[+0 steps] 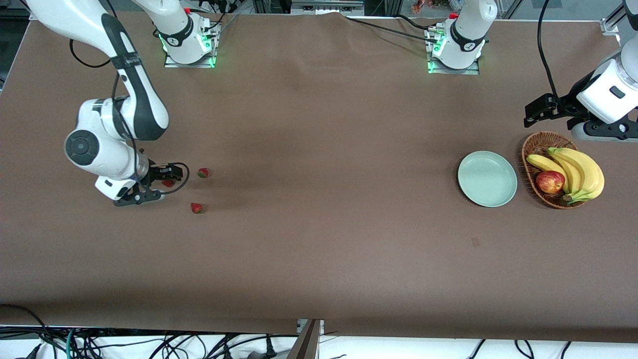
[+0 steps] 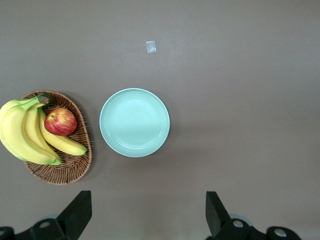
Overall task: Collect all strawberries into plate
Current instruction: 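Close the right gripper on the first strawberry and lift it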
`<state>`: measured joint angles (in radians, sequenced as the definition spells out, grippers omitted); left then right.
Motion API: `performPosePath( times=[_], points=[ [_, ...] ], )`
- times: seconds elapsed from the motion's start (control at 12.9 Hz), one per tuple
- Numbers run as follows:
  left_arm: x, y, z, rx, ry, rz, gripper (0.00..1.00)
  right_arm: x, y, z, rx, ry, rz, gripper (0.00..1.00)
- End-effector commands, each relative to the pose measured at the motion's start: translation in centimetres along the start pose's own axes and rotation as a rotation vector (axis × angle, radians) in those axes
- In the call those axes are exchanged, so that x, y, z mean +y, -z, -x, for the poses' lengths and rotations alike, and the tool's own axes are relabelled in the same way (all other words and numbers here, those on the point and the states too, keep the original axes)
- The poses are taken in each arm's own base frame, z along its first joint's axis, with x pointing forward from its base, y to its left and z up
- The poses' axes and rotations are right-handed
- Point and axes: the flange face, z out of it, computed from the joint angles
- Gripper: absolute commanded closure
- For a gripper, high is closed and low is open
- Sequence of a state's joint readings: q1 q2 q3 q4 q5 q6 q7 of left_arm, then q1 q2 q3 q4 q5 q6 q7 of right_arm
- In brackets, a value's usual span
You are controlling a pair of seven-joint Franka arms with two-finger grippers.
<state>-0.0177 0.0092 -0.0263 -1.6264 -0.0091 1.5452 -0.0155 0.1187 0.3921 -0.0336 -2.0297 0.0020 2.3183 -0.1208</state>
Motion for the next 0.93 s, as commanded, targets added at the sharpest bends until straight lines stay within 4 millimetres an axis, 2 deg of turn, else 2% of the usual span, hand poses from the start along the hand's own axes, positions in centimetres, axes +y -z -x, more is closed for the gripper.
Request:
performPosePath(
  times=[0.0, 0.15, 0.31, 0.39, 0.62, 0.85],
  points=[
    [-0.1, -0.1, 0.1, -0.005, -0.013, -0.011, 0.0, 1.5, -1.4, 0.5, 0.004, 0.037, -0.005, 0.0],
    [-0.1, -0.2, 0.1, -0.006, -0.013, -0.011, 0.0, 2.5, -3.4, 0.3, 0.014, 0.067, 0.0, 0.0],
    [-0.1, -0.2, 0.1, -0.006, -0.011, -0.011, 0.0, 5.0, -5.6, 0.8, 0.0, 0.084, -0.006, 0.01],
    [-0.1, -0.2, 0.1, -0.006, -0.013, -0.011, 0.0, 5.1, -6.1, 0.9, -0.006, 0.086, -0.009, 0.02],
    [-0.1, -0.2, 0.1, -0.006, -0.011, -0.011, 0.0, 5.0, -6.4, 1.1, -0.015, 0.085, -0.012, 0.13],
    [0.0, -0.3, 0.1, -0.008, -0.013, -0.011, 0.0, 4.9, -6.8, 1.2, -0.027, 0.071, -0.016, 0.32]
  ],
)
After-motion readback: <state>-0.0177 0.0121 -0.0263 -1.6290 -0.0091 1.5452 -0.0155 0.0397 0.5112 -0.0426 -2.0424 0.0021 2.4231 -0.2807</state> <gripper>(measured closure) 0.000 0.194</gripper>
